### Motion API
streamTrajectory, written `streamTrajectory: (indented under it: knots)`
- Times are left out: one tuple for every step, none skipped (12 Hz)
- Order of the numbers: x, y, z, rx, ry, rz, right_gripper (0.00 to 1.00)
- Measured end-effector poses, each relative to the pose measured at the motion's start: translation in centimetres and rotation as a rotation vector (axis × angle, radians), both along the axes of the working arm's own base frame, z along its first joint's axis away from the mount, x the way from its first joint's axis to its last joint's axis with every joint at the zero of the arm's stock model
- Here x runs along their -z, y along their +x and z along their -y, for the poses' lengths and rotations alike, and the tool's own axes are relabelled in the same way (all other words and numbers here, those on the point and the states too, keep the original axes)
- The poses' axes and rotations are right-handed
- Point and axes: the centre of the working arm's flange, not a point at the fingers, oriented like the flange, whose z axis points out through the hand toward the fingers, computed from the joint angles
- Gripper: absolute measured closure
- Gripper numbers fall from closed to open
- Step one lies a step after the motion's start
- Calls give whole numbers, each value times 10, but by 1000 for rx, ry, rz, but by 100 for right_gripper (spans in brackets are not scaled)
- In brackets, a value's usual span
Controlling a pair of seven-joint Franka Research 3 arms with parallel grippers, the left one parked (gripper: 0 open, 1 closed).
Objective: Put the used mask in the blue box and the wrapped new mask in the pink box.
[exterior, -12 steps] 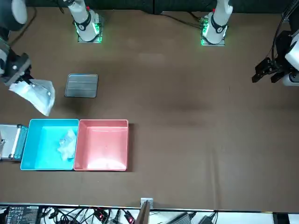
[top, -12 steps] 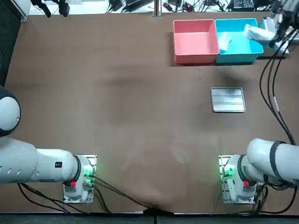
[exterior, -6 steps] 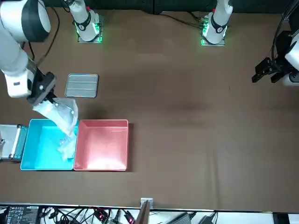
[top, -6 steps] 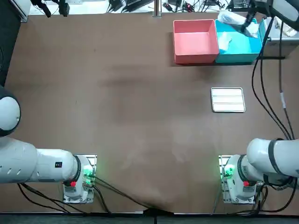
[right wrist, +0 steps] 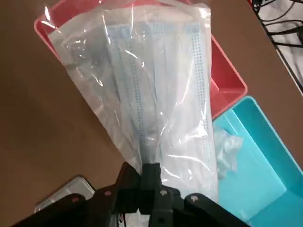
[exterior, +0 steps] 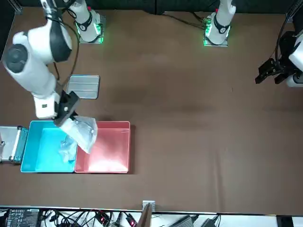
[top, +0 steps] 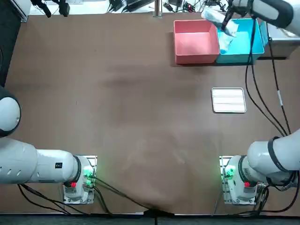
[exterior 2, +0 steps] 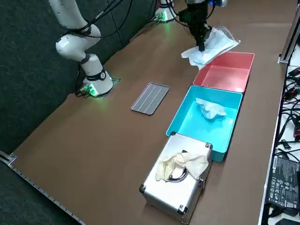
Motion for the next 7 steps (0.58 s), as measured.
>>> streamTrajectory:
  knots:
    - [7,1,-16,7,-11,1,98]
    - [14,1,-31,9,-28,2,98]
    - [21,1,-45,8,-45,2,98]
    - [29,1,-56,3,-56,-2,98]
    - [37,1,-64,-7,-63,-8,97]
    - [53,6,-75,-31,-73,-20,95]
    - [63,9,-78,-42,-78,-28,94]
